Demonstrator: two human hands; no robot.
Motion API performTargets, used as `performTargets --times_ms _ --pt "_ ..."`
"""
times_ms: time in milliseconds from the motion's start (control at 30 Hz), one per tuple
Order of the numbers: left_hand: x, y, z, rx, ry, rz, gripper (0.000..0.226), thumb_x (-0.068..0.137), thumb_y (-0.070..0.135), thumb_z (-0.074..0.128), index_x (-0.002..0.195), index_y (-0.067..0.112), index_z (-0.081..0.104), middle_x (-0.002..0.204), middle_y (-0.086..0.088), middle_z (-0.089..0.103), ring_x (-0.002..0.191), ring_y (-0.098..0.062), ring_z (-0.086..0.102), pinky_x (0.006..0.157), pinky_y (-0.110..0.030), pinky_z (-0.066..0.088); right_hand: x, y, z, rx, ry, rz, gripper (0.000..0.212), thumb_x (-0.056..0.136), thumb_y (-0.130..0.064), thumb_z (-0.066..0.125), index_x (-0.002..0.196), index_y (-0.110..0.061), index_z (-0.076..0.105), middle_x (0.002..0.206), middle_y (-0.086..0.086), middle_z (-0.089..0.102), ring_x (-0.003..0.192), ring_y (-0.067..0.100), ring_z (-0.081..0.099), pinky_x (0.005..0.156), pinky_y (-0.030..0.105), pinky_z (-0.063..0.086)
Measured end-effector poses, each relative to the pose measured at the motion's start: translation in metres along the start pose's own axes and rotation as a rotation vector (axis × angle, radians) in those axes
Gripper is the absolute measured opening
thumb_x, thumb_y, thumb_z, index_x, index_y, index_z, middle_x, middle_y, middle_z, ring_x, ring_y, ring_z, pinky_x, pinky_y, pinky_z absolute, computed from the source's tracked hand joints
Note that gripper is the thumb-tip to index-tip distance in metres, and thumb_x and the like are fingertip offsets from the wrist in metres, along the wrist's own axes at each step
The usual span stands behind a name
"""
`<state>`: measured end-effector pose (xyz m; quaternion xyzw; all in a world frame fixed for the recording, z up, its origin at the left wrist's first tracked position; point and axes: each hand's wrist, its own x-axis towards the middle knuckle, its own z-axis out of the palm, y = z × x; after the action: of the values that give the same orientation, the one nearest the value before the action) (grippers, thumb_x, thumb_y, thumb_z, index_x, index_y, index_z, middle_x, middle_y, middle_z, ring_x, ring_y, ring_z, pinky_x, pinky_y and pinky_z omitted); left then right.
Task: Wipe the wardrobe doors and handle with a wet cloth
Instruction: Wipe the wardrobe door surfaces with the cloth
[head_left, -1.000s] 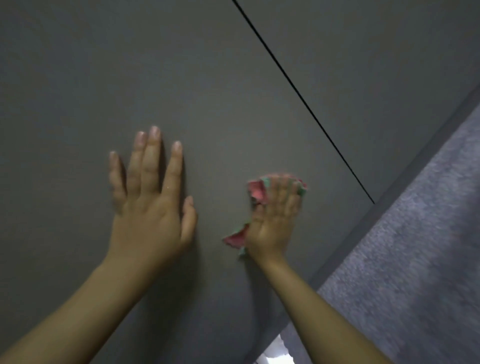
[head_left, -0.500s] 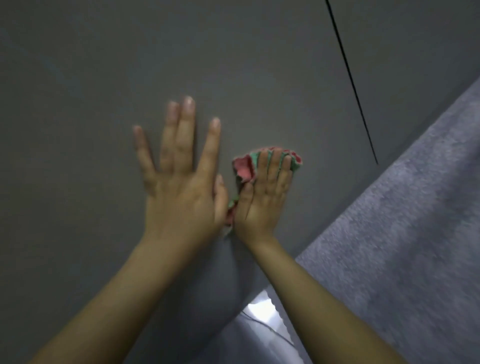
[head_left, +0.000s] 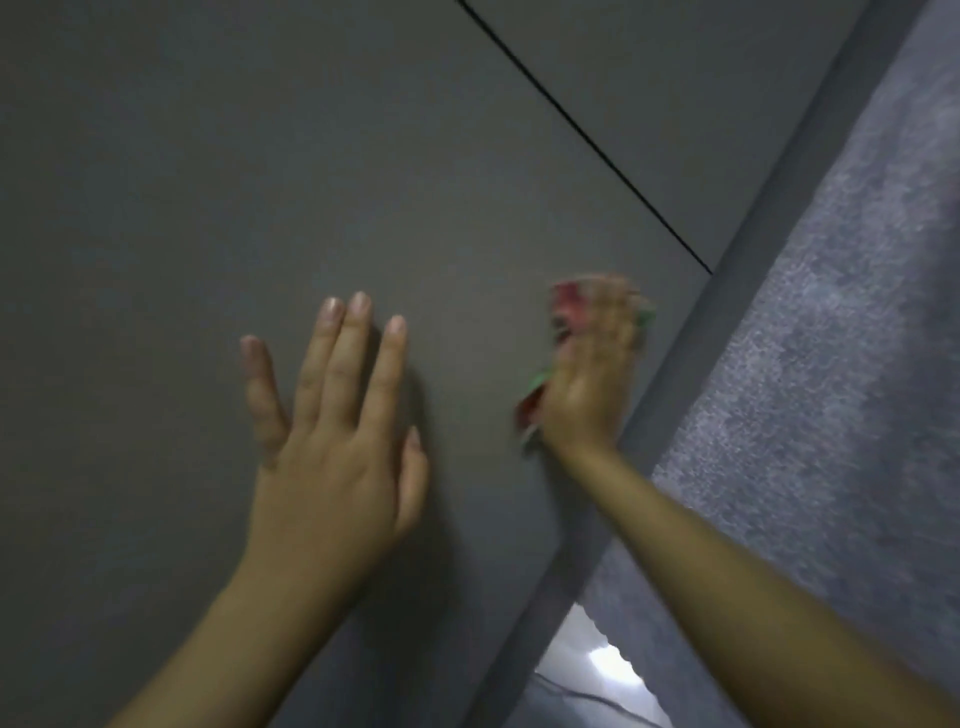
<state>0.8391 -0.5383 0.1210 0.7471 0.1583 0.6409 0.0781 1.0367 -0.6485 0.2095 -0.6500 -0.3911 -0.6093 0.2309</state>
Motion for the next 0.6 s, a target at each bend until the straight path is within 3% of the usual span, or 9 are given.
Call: performTargets --times_ms 67,167,233,367,433,500,600 --pt "0.004 0.005 0.004 0.019 -0.033 -0.02 0.068 0.08 0.03 0.04 0.142 0.002 0.041 0.15 -0.023 0.031 0.141 -0.031 0.022 0.115 -0.052 -0.006 0.042 0.039 -0.003 0.053 0.086 0.173 0.052 0.1 -0.023 0.022 0.145 0.0 0.03 0.152 0.022 0.027 0.143 0.034 0.017 0.117 0.05 0.013" --pt "0.012 0.011 0.019 0.098 0.038 -0.027 0.067 0.08 0.034 0.041 0.141 0.006 0.043 0.148 -0.025 0.031 0.14 -0.035 0.023 0.114 -0.054 -0.002 0.065 0.034 0.005 0.094 0.189 0.251 0.053 0.1 -0.028 0.023 0.146 -0.005 0.03 0.153 0.017 0.026 0.143 0.036 0.02 0.116 0.052 0.014" --pt "0.018 0.019 0.027 0.088 0.109 -0.088 0.067 0.08 0.036 0.041 0.14 0.007 0.045 0.144 -0.024 0.031 0.138 -0.038 0.024 0.114 -0.055 0.0 0.039 0.015 0.008 0.061 0.181 0.087 0.052 0.101 -0.032 0.023 0.149 -0.01 0.027 0.156 0.008 0.02 0.143 0.035 0.019 0.117 0.05 0.013" --pt "0.033 0.039 0.042 0.111 0.181 -0.216 0.069 0.078 0.04 0.041 0.14 0.009 0.04 0.143 -0.026 0.027 0.137 -0.039 0.018 0.114 -0.054 0.001 -0.02 0.024 0.007 0.062 -0.041 -0.467 0.051 0.102 -0.035 0.018 0.152 -0.027 0.012 0.16 -0.008 -0.001 0.147 0.024 0.006 0.12 0.044 0.004" --pt "0.038 0.047 0.044 0.12 0.18 -0.292 0.073 0.077 0.041 0.04 0.143 0.011 0.035 0.147 -0.029 0.021 0.139 -0.036 0.013 0.113 -0.054 -0.001 -0.001 0.045 0.003 0.081 -0.065 -0.524 0.05 0.103 -0.035 0.018 0.152 -0.028 0.011 0.161 -0.007 0.001 0.147 0.021 0.005 0.12 0.041 0.002" --pt "0.045 0.054 0.043 0.109 0.187 -0.311 0.074 0.077 0.042 0.04 0.145 0.012 0.033 0.15 -0.03 0.015 0.139 -0.035 0.01 0.113 -0.054 -0.002 0.033 0.065 0.0 0.034 0.016 -0.399 0.049 0.103 -0.033 0.015 0.15 -0.023 0.02 0.159 0.003 0.017 0.147 0.025 0.009 0.12 0.041 0.002" --pt "0.058 0.052 0.038 0.135 0.184 -0.277 0.07 0.079 0.04 0.041 0.144 0.015 0.035 0.152 -0.029 0.014 0.14 -0.039 0.011 0.113 -0.055 -0.001 0.097 0.075 -0.003 0.05 0.158 0.045 0.052 0.102 -0.031 0.017 0.149 -0.01 0.029 0.154 0.016 0.027 0.143 0.036 0.02 0.118 0.046 0.009"
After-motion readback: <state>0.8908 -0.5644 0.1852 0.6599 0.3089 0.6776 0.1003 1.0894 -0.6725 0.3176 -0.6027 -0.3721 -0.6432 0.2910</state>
